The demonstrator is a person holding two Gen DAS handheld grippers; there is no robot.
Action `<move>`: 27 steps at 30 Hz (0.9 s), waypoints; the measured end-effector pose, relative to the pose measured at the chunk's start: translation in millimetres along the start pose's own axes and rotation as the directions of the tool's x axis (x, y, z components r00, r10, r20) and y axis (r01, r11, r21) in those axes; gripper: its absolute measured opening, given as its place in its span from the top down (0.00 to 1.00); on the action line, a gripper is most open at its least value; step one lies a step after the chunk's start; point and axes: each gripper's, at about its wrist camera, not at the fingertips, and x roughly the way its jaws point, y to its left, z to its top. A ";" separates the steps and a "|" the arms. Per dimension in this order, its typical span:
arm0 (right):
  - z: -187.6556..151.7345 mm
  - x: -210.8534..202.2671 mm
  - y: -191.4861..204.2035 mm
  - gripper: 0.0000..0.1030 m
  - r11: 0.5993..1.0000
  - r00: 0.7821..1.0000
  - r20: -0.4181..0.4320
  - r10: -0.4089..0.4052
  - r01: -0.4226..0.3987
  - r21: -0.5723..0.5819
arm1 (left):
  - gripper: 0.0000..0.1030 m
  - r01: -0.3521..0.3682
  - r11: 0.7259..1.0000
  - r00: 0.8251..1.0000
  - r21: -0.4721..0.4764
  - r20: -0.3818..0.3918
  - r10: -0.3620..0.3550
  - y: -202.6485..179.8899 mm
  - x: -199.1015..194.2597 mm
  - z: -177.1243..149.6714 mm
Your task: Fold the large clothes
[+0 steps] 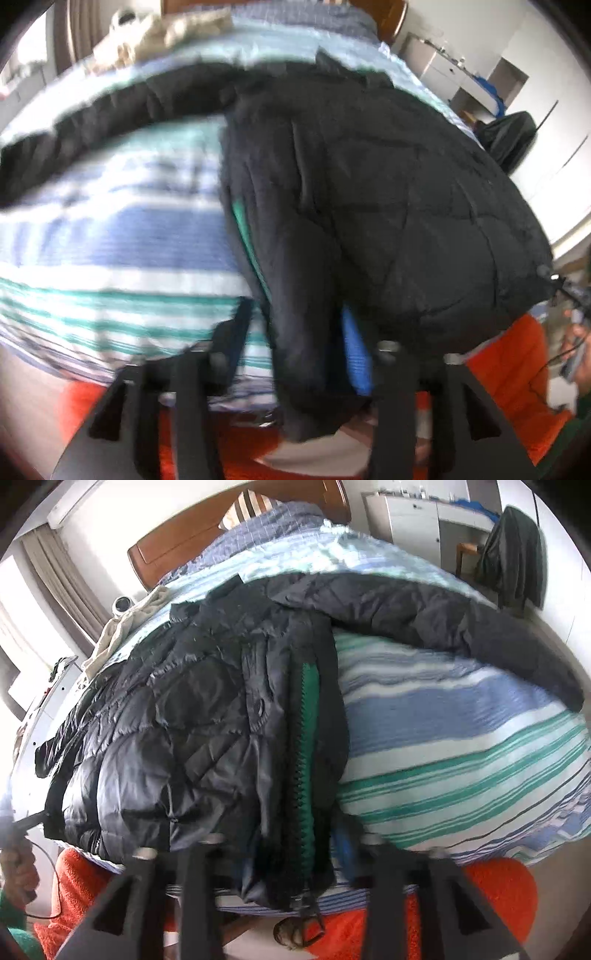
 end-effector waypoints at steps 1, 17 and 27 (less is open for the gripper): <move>2.1 -6.3 1.7 0.40 1.000 1.000 0.024 -0.014 0.014 -0.004 | 0.27 -0.015 1.000 0.999 0.009 0.042 0.014 0.1 -12.4 1.7; 39.5 -57.6 55.8 0.39 0.992 0.978 0.190 -0.090 0.105 -0.066 | 0.02 -0.125 0.983 0.875 -0.136 0.451 0.173 -33.9 -82.3 37.2; 35.4 -53.0 91.7 0.22 0.973 0.965 0.231 -0.126 0.165 -0.160 | 0.02 -0.027 0.999 0.957 0.023 0.290 0.020 -69.7 -62.0 21.0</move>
